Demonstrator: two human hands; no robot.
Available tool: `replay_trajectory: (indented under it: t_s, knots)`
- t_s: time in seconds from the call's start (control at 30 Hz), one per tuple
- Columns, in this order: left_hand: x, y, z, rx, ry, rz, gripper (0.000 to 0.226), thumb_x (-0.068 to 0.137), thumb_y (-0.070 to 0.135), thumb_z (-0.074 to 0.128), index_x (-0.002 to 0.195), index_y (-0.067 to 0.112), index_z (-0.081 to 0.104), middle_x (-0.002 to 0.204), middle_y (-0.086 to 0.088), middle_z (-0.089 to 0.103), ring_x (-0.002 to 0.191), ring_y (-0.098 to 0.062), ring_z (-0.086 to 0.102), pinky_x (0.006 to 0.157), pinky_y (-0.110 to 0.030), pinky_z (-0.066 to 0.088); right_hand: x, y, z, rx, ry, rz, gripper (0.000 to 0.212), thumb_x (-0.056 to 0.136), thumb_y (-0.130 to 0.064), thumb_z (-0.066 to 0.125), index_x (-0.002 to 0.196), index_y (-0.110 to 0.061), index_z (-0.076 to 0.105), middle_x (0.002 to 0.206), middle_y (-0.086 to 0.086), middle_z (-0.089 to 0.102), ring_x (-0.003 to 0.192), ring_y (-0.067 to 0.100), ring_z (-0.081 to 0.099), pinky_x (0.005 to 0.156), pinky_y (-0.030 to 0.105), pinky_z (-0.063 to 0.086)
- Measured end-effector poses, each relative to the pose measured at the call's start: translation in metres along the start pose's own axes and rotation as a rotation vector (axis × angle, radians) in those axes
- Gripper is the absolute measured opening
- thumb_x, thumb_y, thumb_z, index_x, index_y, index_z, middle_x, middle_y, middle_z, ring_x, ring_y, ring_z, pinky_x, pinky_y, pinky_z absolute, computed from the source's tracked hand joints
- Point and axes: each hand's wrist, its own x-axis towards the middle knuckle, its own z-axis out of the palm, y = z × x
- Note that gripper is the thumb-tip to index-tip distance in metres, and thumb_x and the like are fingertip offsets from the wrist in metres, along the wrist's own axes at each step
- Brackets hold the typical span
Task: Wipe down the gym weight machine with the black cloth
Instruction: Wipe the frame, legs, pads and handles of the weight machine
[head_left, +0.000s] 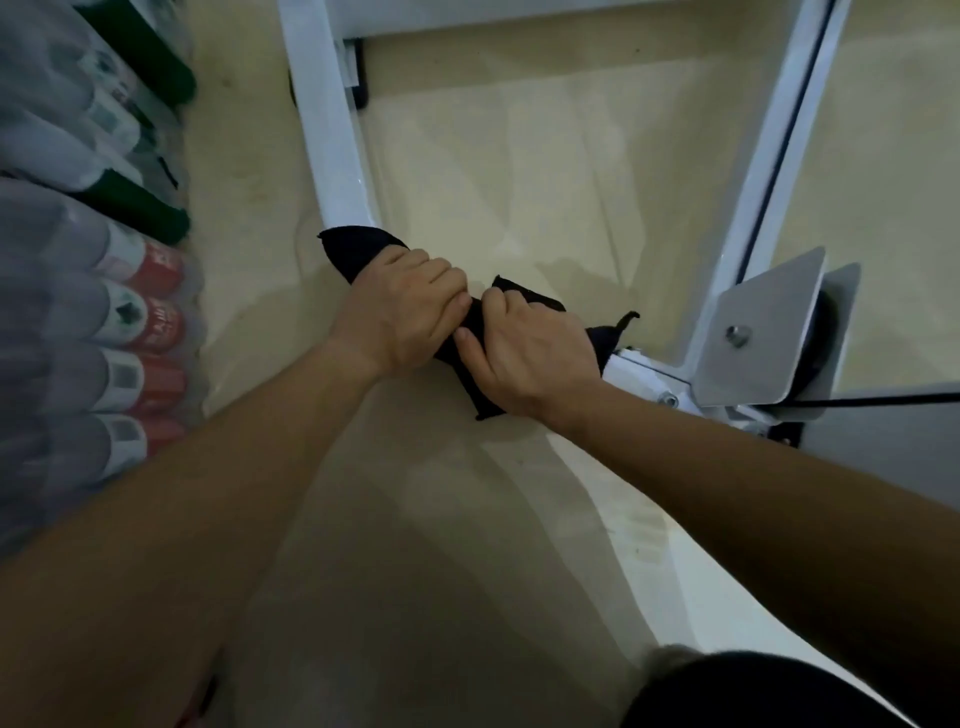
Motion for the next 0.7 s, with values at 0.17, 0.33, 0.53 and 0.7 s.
replay_trajectory:
  t_s: [0.17,0.33,0.53,0.7]
  knots:
    - [0.002,-0.001,0.0,0.013,0.006,0.0,0.035,0.103,0.03,0.034,0.085,0.013,0.058,0.077,-0.005,0.059,0.073,-0.027,0.051,0.078,-0.042,0.039,0.004,-0.001,0.004,0.029,0.034,-0.014,0.043,0.101,-0.053,0.028,0.104,-0.015,0.047,0.093,0.006,0.06,0.066,0.024,0.049,0.055,0.035,0.03]
    - [-0.001,0.005,0.001,0.072,0.016,0.004,0.035,0.104,0.03,0.031,0.088,0.013,0.057,0.081,-0.006,0.059,0.076,-0.027,0.05,0.082,-0.043,0.038,-0.001,0.003,0.008,0.003,0.043,-0.053,0.05,0.101,-0.055,0.029,0.123,-0.014,0.048,0.108,0.008,0.061,0.087,0.03,0.061,0.06,0.036,0.033]
    - [-0.006,0.023,0.007,0.082,-0.056,0.028,0.041,0.103,0.042,0.03,0.112,0.017,0.061,0.102,-0.004,0.063,0.092,-0.027,0.055,0.091,-0.043,0.037,-0.041,0.028,0.018,-0.089,0.101,-0.039,0.069,0.1,-0.056,0.032,0.146,-0.005,0.041,0.116,0.014,0.059,0.094,0.034,0.058,0.077,0.045,0.044]
    - [-0.005,0.068,0.014,0.079,-0.005,0.023,0.04,0.101,0.042,0.034,0.114,0.016,0.061,0.104,-0.006,0.064,0.093,-0.029,0.056,0.089,-0.044,0.04,-0.072,0.054,0.019,-0.198,0.122,-0.03,0.066,0.104,-0.05,0.035,0.146,0.001,0.039,0.121,0.019,0.056,0.101,0.036,0.054,0.09,0.045,0.04]
